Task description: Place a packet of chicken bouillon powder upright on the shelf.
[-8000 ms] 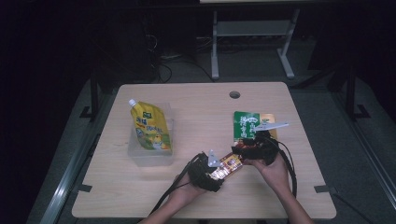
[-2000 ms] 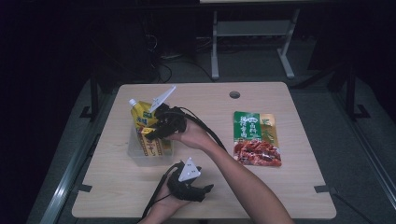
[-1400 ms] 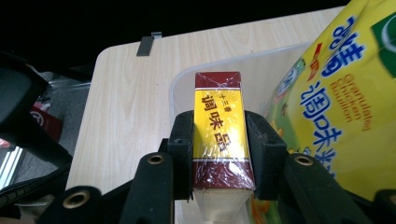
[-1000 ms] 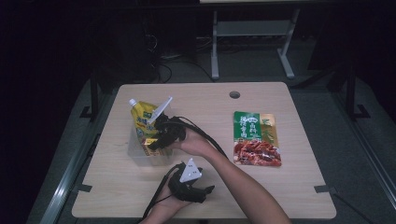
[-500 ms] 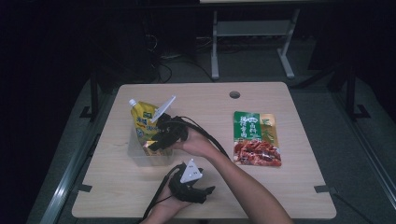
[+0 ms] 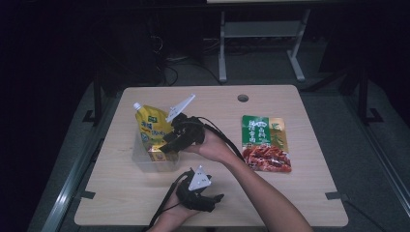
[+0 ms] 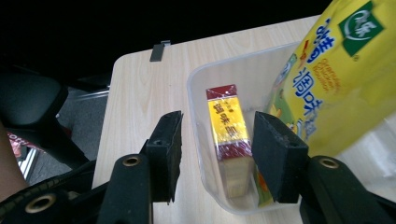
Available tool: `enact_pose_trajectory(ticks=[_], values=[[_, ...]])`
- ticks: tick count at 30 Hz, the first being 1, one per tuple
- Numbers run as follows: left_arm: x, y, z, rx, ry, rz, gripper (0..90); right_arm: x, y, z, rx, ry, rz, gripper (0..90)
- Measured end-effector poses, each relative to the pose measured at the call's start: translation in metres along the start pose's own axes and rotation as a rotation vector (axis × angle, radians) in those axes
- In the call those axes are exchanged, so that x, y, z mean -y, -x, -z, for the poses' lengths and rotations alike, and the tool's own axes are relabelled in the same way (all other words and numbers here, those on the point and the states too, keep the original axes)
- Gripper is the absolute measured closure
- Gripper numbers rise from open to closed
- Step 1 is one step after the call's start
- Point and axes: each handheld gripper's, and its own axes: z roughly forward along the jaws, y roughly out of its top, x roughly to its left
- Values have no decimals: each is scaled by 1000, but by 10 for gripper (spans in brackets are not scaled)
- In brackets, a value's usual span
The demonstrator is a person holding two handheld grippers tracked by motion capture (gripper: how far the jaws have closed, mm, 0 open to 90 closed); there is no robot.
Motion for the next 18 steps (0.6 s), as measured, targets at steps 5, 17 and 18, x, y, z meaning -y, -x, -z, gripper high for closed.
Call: enact_pose_trajectory(ticks=[5, 17, 18], values=[[0, 0, 0, -1, 0, 2, 270, 5, -1, 10, 5, 13, -6, 516], [-2, -1, -2, -2, 1, -14, 270, 26, 3, 37, 41, 34, -36, 503], [-2, -2, -2, 2, -2, -22, 270, 27, 3, 39, 44, 34, -47, 503]])
